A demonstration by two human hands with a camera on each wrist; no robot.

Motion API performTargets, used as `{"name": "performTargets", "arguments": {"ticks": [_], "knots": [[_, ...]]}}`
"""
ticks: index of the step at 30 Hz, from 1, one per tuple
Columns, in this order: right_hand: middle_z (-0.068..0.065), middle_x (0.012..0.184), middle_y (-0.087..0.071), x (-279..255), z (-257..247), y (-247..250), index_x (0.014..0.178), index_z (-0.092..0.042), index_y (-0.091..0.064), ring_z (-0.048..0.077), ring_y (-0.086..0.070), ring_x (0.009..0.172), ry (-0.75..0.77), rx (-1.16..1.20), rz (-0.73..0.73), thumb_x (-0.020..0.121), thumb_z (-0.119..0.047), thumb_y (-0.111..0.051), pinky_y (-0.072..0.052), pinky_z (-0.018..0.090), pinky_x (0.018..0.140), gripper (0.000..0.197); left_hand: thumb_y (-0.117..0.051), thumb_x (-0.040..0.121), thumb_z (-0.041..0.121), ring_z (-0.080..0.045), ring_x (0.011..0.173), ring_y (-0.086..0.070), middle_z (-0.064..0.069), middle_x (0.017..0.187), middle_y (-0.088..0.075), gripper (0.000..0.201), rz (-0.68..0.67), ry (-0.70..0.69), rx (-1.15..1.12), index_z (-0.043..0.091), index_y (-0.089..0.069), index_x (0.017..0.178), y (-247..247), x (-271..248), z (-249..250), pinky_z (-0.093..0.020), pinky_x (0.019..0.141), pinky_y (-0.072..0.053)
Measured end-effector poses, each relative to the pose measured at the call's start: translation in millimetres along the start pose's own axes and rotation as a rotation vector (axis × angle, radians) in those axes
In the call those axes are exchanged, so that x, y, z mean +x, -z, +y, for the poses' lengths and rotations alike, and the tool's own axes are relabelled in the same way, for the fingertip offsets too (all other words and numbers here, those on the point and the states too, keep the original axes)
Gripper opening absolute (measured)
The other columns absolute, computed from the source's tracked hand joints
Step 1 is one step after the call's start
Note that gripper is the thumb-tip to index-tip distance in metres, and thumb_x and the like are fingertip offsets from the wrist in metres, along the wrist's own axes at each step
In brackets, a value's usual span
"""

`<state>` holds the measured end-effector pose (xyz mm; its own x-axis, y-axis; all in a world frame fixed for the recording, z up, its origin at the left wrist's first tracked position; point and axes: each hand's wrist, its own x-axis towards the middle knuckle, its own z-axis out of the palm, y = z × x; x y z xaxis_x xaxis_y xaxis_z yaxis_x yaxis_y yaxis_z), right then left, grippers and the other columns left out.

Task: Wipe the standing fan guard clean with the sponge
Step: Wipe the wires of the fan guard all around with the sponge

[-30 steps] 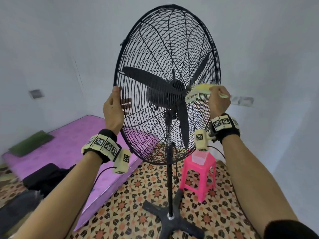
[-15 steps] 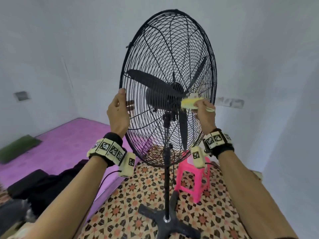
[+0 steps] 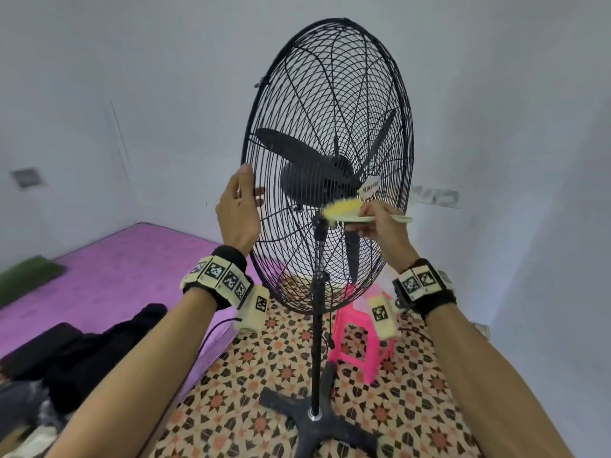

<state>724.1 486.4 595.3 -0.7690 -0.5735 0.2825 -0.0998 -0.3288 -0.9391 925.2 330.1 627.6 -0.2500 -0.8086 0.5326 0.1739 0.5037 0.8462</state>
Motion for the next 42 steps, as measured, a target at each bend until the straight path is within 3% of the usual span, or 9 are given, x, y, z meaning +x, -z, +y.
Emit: {"name": "performTargets", "arguments": {"ticks": [4,8,11,14,22,26,30,34,42], "knots": [[0.015,0.086,-0.078,-1.9,-7.6,0.6,0.095,-0.007,-0.07,0.021,-0.073,0.063,0.0,0.051,0.205,0.097,-0.014,-0.056,-0.05,0.021,0.05,0.015,-0.024,0.091,0.088,-0.019,0.107,-0.069,-0.003,0.119,-0.072,0.082,-0.052,0.072,-0.022,0.023,-0.061,0.124,5.9,-3.3,-7.8,-0.049,0.102,-0.053],[0.01,0.085,-0.078,-33.4,-4.3,-33.1,0.087,-0.009,-0.069,0.025,-0.073,0.065,0.028,-0.039,0.027,0.099,-0.01,-0.055,-0.052,0.023,0.052,0.018,-0.018,0.085,0.093,-0.026,0.112,-0.064,-0.01,0.121,-0.067,0.09,-0.144,0.119,-0.049,0.019,-0.058,0.118,11.8,-21.1,-26.6,-0.055,0.105,-0.05],[0.011,0.084,-0.077,-52.1,-8.6,-42.0,0.078,-0.009,-0.066,0.029,-0.072,0.067,0.049,-0.047,-0.088,0.099,-0.007,-0.052,-0.05,0.023,0.053,0.025,-0.015,0.083,0.096,-0.022,0.124,-0.06,-0.006,0.133,-0.063,0.104,-0.214,0.161,-0.055,0.015,-0.055,0.135,18.7,-23.7,-35.2,-0.054,0.114,-0.043],[0.017,0.087,-0.077,-42.1,-15.9,-31.9,0.087,-0.006,-0.068,0.023,-0.072,0.061,0.054,0.043,0.112,0.097,-0.008,-0.053,-0.047,0.021,0.048,0.018,-0.017,0.075,0.103,-0.023,0.143,-0.047,-0.007,0.156,-0.05,0.121,-0.303,0.208,-0.035,0.016,-0.043,0.156,24.2,-18.9,-38.4,-0.055,0.123,-0.032],[0.007,0.078,-0.075,-74.8,-16.4,-48.6,0.073,-0.005,-0.061,0.028,-0.07,0.061,0.096,-0.146,-0.146,0.099,-0.004,-0.049,-0.043,0.021,0.045,0.029,-0.019,0.071,0.104,-0.017,0.125,-0.057,-0.003,0.136,-0.061,0.112,-0.368,0.196,-0.074,0.02,-0.056,0.135,25.4,-24.6,-31.0,-0.046,0.115,-0.039],[0.015,0.086,-0.077,-56.5,-21.1,-40.8,0.08,-0.013,-0.067,0.023,-0.071,0.058,0.093,-0.051,0.179,0.098,-0.01,-0.052,-0.041,0.021,0.043,0.024,-0.023,0.079,0.101,-0.019,0.139,-0.05,-0.004,0.153,-0.053,0.112,-0.409,0.213,-0.05,0.021,-0.048,0.153,24.0,-22.7,-34.2,-0.051,0.123,-0.032],[-0.004,0.078,-0.077,-78.1,-14.5,-58.1,0.078,-0.013,-0.064,0.02,-0.071,0.059,0.127,-0.138,0.148,0.102,-0.008,-0.049,-0.043,0.022,0.045,0.029,-0.022,0.087,0.086,-0.005,0.134,-0.035,-0.006,0.163,-0.039,0.101,-0.387,0.145,-0.072,0.017,-0.036,0.159,19.1,-31.9,-15.1,-0.029,0.115,-0.021],[0.003,0.073,-0.073,-108.9,-14.2,-67.5,0.074,-0.004,-0.06,0.026,-0.07,0.059,0.174,-0.196,-0.083,0.101,-0.004,-0.046,-0.038,0.02,0.041,0.031,-0.026,0.079,0.1,-0.016,0.139,-0.048,-0.003,0.155,-0.052,0.111,-0.396,0.208,-0.113,0.019,-0.05,0.152,19.1,-25.2,-26.5,-0.043,0.124,-0.026],[0.011,0.079,-0.068,-132.8,-15.6,-103.6,0.069,-0.006,-0.061,0.028,-0.069,0.06,0.375,-0.223,0.154,0.097,-0.001,-0.049,-0.048,0.028,0.041,0.031,-0.033,0.08,0.099,-0.013,0.142,-0.046,0.007,0.156,-0.048,0.099,-0.576,0.206,-0.053,0.033,-0.046,0.153,8.4,-7.9,-51.4,-0.05,0.124,-0.027]]}}
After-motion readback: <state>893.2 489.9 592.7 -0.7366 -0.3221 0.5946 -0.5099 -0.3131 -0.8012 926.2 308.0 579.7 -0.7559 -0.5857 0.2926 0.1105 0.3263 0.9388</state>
